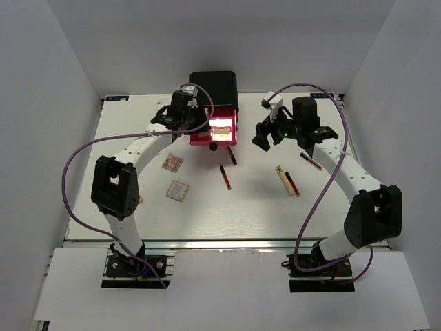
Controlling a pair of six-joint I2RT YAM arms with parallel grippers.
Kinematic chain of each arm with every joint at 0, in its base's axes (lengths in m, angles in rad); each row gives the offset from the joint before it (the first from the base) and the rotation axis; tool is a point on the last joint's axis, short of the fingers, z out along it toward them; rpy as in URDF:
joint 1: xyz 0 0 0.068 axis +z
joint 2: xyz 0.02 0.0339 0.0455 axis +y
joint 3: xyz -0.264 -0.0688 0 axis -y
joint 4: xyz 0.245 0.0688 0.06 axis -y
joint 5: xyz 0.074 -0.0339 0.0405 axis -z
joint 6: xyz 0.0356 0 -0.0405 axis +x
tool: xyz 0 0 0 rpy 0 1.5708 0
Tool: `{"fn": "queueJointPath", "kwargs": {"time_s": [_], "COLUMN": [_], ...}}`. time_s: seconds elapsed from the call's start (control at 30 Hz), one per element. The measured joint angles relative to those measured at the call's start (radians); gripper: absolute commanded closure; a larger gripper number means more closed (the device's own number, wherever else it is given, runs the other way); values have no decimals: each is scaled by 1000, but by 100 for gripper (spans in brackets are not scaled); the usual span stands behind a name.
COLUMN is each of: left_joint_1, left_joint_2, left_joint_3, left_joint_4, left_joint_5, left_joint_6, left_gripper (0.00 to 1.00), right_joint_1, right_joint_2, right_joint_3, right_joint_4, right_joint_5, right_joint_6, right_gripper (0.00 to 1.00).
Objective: Organize the makeup
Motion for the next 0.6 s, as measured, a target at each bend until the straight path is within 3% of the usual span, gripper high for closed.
{"fn": "queueJointPath", "kwargs": {"time_s": [0.1, 0.17, 0.27, 0.43, 0.47, 0.57, 0.6], "left_joint_1": [0, 0, 0, 0, 0, -2, -3], "left_joint_2": [-11, -16, -17, -18, -18, -31, -38], "left_joint_3": [-23, -37, -42, -40, -38, -27, -21], "left_joint_4": [-2, -7, -14, -19, -19, -21, -23], "left_joint_5": [-3, -6, -8, -15, -18, -31, -36], "left_joint_6": [-1, -2, -5, -13, -14, -23, -26], "left_gripper": [77, 58, 40, 25, 13, 13, 18], "right_joint_1": [0, 0, 0, 0, 0, 0, 0], "right_joint_2": [0, 0, 0, 0, 0, 0, 0], "right_joint_3": [0, 0, 0, 0, 0, 0, 0], "right_joint_4": [0, 0, -1, -1, -2, -2, -2], "right_joint_5": [0, 0, 0, 0, 0, 1, 1], "right_joint_6": [0, 0, -2, -11, -13, -17, -19], "right_gripper": [14, 13, 12, 12, 11, 11, 11]}}
